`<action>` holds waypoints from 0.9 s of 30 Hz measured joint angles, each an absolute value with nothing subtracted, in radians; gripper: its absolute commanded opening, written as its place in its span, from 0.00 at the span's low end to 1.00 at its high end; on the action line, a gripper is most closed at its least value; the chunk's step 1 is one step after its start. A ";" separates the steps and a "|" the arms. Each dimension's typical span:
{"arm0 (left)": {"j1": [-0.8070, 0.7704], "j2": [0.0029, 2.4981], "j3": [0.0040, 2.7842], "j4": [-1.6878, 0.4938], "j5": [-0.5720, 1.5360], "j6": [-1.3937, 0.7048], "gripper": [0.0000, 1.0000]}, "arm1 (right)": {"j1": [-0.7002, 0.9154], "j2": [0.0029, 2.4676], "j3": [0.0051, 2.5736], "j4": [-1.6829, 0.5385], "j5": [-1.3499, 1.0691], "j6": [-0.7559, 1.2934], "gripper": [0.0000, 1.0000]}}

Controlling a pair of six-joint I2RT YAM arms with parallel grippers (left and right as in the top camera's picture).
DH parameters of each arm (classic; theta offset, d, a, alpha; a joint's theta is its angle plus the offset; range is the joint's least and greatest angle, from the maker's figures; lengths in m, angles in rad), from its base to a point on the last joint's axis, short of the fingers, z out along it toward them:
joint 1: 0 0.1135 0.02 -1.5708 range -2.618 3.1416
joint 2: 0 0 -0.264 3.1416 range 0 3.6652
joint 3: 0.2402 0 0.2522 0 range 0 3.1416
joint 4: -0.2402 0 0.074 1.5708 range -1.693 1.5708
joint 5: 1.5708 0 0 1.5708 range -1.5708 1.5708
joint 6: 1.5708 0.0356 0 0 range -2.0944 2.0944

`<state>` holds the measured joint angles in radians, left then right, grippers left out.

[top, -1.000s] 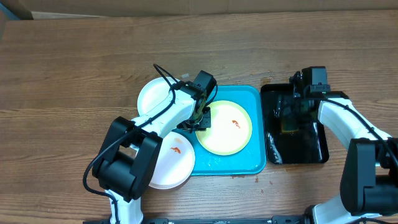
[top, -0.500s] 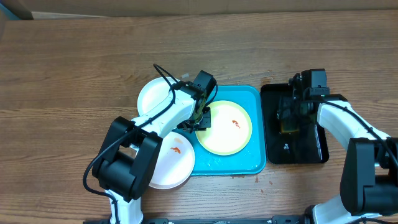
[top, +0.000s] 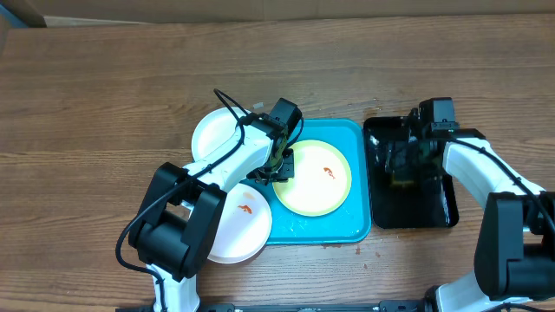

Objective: Clean dirty plates on tray and stack at the side
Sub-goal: 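Grasp the green-and-yellow sponge with the right gripper and lift it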

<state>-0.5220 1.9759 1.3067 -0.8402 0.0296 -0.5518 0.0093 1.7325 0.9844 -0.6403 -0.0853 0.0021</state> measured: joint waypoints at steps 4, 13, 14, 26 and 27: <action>-0.522 1.976 1.307 -0.840 0.030 -0.552 0.29 | 0.009 1.731 0.997 -0.667 -0.086 0.000 0.60; -0.522 1.976 1.306 -0.840 0.030 -0.552 0.29 | 0.021 1.731 0.956 -0.565 -0.085 -0.001 0.37; -0.522 1.976 1.307 -0.840 0.030 -0.552 0.29 | 0.022 1.731 0.951 -0.562 -0.078 -0.006 0.29; -0.522 1.976 1.306 -0.840 0.029 -0.552 0.31 | 0.022 1.731 0.947 -0.561 -0.045 0.002 0.04; -0.522 1.976 1.306 -0.840 0.030 -0.552 0.31 | 0.021 1.731 0.947 -0.561 -0.044 0.001 0.04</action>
<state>-0.5220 1.9759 1.3064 -0.8402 0.0296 -0.5518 0.0212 1.7306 0.9470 -0.5606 -0.0441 0.0013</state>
